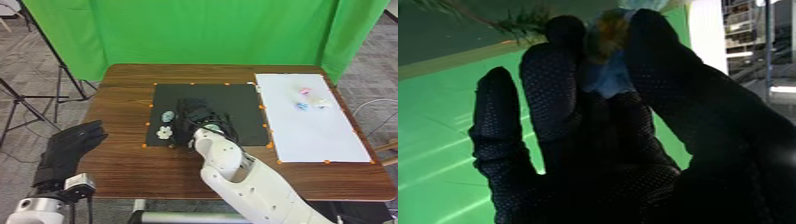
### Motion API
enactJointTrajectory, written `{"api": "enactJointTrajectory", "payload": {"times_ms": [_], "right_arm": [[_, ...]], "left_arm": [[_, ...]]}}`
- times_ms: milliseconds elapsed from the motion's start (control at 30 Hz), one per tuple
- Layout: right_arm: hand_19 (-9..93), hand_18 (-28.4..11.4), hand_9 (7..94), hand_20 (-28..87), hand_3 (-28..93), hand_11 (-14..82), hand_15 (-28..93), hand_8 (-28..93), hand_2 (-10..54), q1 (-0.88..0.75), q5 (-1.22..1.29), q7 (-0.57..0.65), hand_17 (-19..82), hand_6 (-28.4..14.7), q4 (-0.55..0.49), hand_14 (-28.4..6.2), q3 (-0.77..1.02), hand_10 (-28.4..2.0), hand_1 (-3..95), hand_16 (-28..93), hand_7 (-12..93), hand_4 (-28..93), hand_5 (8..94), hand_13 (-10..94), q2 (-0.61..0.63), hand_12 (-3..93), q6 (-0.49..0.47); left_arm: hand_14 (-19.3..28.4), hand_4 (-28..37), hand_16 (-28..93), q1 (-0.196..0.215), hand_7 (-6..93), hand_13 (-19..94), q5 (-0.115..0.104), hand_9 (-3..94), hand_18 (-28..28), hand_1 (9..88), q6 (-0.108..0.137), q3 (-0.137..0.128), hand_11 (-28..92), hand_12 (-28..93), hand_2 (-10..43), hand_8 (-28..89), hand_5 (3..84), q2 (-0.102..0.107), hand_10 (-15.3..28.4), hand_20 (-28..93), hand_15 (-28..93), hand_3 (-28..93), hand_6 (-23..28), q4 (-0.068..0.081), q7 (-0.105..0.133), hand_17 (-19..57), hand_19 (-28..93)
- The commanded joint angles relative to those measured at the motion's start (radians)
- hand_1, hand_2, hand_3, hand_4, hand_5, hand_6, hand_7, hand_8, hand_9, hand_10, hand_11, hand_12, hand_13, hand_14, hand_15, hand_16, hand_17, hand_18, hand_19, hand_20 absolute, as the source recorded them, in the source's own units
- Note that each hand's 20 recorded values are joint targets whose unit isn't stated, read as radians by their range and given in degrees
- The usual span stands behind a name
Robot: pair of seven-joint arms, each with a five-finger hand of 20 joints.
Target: Arrange flowers
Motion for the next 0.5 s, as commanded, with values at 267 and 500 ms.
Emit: {"api": "enactJointTrajectory", "payload": {"times_ms": [267,500], "right_arm": [[88,-25.1,56.1,23,85,34.8,77,-14,-9.5,-0.004,0.005,0.016,23,-6.7,-0.012,-11.7,0.027,-18.1,38.1,19,22,-28,56.2,55,-0.021,17.0,-0.113],[88,-25.5,55.1,24,84,33.9,77,-13,-9.5,-0.016,0.046,0.017,22,-7.3,-0.051,-12.4,0.025,-18.6,36.8,18,21,-28,55.7,54,0.004,16.9,-0.090]], "left_arm": [[28.1,-9.8,-12,0.012,15.2,28,0.005,40.7,21.4,29.2,-0.005,0.002,36,10,5.6,-9,49.6,0.000,22.0,15,58,84,15.1,-0.002,-0.005,-9.2,57],[28.1,-9.8,-12,0.022,15.2,28,0.004,40.7,21.4,29.3,-0.002,-0.003,36,10,5.7,-9,49.5,-0.007,22.0,15,58,83,15.0,-0.004,-0.009,-9.2,57]]}}
